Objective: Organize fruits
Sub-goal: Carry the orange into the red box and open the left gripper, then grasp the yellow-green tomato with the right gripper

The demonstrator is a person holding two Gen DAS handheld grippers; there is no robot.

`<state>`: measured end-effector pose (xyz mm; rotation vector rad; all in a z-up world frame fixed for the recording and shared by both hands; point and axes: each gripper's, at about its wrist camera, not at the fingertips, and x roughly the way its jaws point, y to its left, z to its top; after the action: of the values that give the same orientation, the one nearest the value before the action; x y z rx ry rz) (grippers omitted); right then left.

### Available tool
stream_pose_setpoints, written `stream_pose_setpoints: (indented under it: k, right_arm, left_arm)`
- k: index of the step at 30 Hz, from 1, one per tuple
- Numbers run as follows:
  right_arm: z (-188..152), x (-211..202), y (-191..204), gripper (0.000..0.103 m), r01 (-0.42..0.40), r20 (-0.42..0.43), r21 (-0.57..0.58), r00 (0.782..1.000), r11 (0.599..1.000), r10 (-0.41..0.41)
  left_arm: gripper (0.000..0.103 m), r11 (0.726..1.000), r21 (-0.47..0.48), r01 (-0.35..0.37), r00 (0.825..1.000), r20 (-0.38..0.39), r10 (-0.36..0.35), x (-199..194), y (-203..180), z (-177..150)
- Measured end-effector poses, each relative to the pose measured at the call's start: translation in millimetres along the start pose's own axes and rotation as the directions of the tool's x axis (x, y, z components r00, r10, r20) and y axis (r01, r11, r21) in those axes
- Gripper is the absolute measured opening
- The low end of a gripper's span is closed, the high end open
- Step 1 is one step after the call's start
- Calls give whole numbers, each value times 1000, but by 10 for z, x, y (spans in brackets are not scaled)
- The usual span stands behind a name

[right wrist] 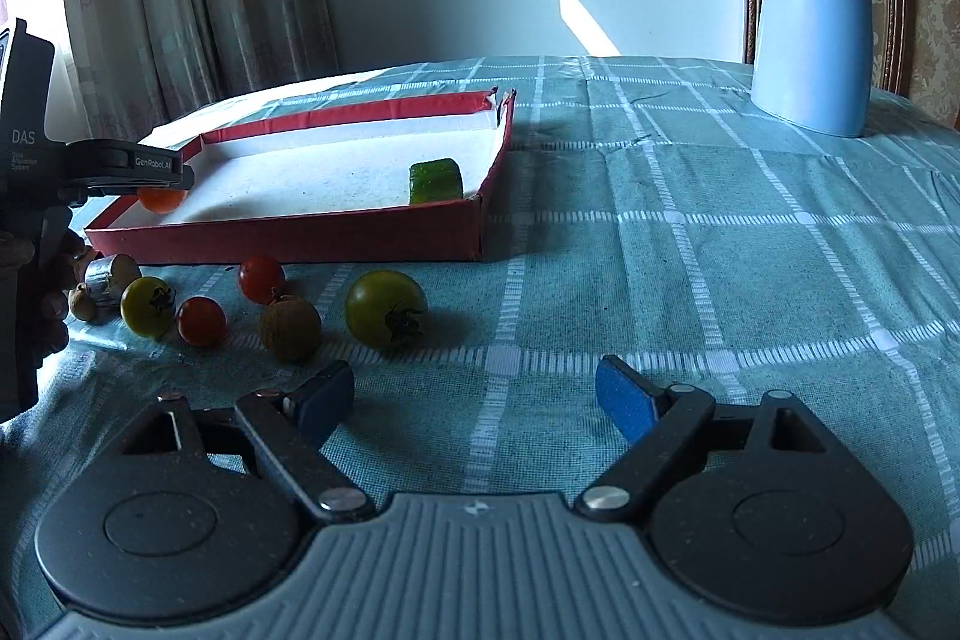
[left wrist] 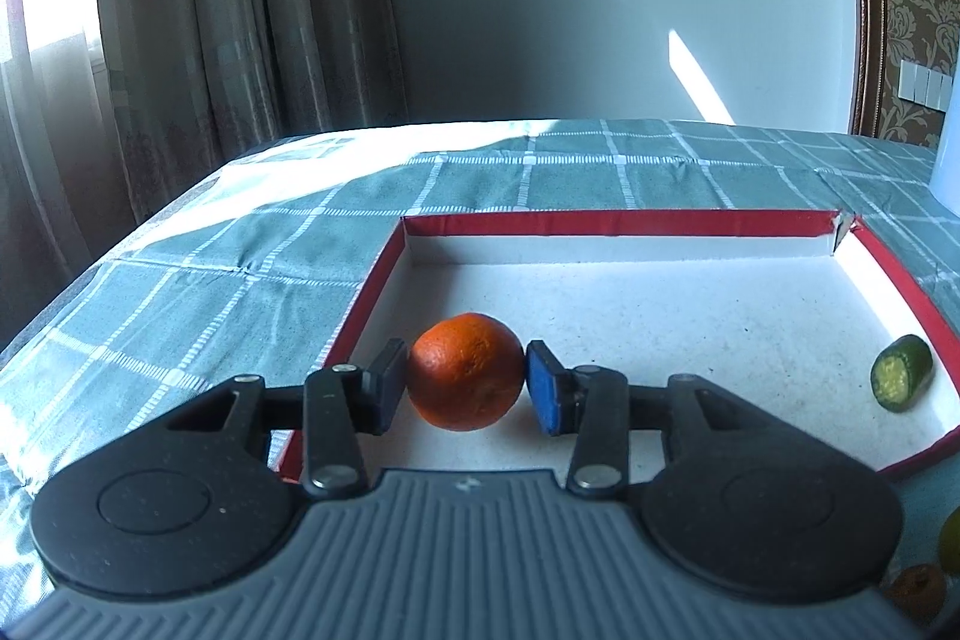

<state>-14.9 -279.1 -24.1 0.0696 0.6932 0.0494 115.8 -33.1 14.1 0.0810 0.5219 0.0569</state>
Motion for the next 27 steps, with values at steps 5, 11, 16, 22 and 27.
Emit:
stream_pose_setpoints:
  k: [5, 11, 16, 22, 27]
  right_arm:
    - [-1, 4, 0, 88, 2, -1, -2, 1000, 1000, -2]
    - [-3, 11, 4, 88, 5, -2, -8, 1000, 1000, -5]
    - [-6, 13, 19, 88, 14, -4, -21, 1000, 1000, -14]
    - [-18, -6, 23, 88, 13, 3, -26, 1000, 1000, -13]
    - [-43, -92, 22, 88, -25, 47, -35, 999, 999, 27]
  left_arm:
    - [71, 1000, -2, -6, 999, 47, 6, -137, 29, -7]
    - [85, 1000, -24, 4, 999, 41, -3, -312, 107, -85]
    - [100, 998, -60, 3, 999, 37, -1, -512, 290, -236]
    - [103, 996, -86, -20, 998, 58, 25, -700, 587, -419]
    - [103, 991, -130, -43, 996, 68, 52, -687, 804, -539]
